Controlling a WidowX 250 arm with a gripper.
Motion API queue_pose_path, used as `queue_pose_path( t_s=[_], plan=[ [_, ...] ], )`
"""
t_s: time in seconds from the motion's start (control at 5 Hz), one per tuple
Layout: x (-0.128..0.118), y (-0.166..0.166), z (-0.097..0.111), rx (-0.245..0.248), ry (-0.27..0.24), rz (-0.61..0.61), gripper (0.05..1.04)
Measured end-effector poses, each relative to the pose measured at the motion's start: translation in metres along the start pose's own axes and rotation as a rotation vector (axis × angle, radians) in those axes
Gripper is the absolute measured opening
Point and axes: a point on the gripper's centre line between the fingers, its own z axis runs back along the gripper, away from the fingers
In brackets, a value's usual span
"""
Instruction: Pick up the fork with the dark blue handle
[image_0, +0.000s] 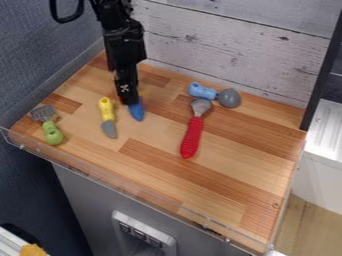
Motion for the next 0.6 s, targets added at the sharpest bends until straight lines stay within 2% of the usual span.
queue_pose_path(
  t_s=[0.4,0.6],
  plan=[
    [-0.0005,-0.0053,0.0002,-0.055,0.067,-0.002,0.999],
    [-0.0015,-0.0053,0.0003,-0.060,0.112,0.058,0.999]
  ],
)
